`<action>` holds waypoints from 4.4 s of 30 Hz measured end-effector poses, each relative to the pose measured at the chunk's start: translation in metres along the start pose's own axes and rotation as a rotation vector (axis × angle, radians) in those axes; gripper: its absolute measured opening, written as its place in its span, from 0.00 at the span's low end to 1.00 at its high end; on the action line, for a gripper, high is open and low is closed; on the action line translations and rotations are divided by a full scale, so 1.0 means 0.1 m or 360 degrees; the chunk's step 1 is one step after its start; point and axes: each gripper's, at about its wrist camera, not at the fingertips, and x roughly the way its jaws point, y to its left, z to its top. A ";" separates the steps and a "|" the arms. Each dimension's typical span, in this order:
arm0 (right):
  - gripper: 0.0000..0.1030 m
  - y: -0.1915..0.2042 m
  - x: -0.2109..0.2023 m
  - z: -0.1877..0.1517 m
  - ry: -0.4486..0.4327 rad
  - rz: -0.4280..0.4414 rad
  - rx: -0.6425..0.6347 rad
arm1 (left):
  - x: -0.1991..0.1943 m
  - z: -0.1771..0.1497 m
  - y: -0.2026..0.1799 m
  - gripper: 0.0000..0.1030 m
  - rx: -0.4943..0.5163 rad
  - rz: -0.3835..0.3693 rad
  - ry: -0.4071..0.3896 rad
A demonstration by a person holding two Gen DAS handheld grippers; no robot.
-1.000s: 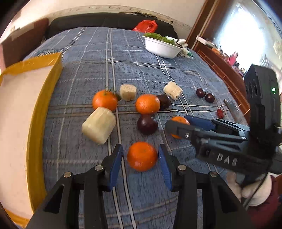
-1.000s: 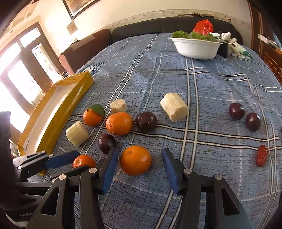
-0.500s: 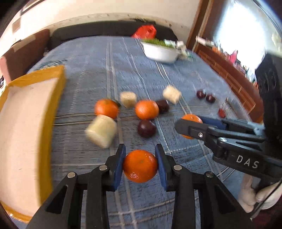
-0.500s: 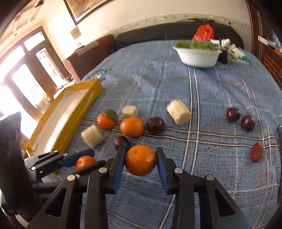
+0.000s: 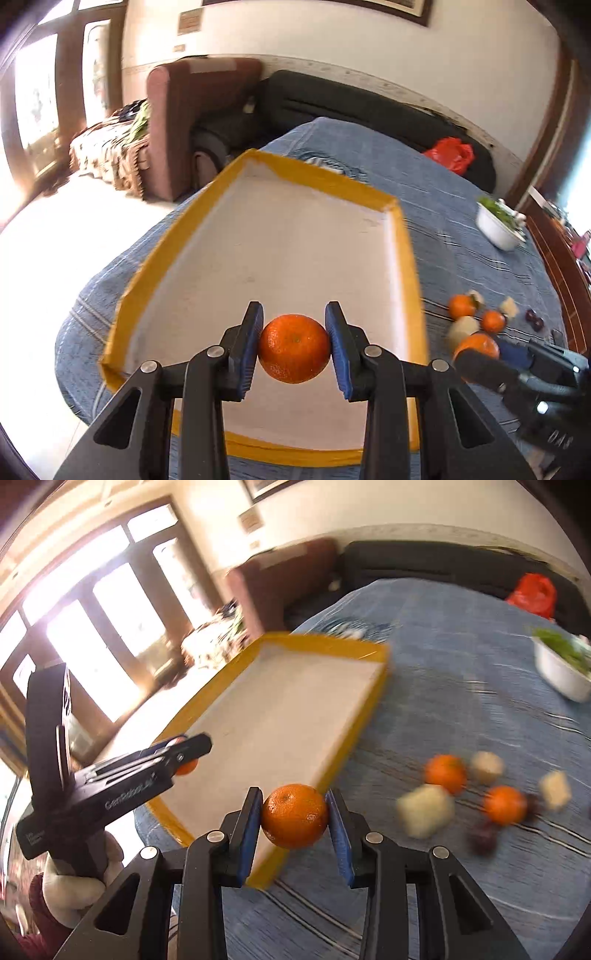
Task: Organize fruits
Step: 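Carry both oranges over the yellow tray and open both grippers to drop them, then grasp the white cylinder piece with the left gripper while the right gripper grasps an orange, then move both held items over the yellow tray and release them inside, then grasp the leafy orange with the left gripper while the right gripper grasps a white cylinder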
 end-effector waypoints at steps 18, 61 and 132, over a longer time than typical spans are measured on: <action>0.44 0.55 0.61 -0.06 0.0147 -0.0059 -0.0202 | -0.10 0.03 0.58 0.57 -0.0211 -0.0049 -0.0023; 0.50 -1.56 -0.06 -0.05 -0.0066 -0.0459 0.0324 | 0.86 -0.36 -1.97 0.57 0.0740 -0.0288 0.0291; 0.56 -1.45 -0.92 -0.40 -0.0203 -0.0542 0.0446 | -0.12 -0.04 -0.56 0.76 -0.0040 -0.0537 0.0140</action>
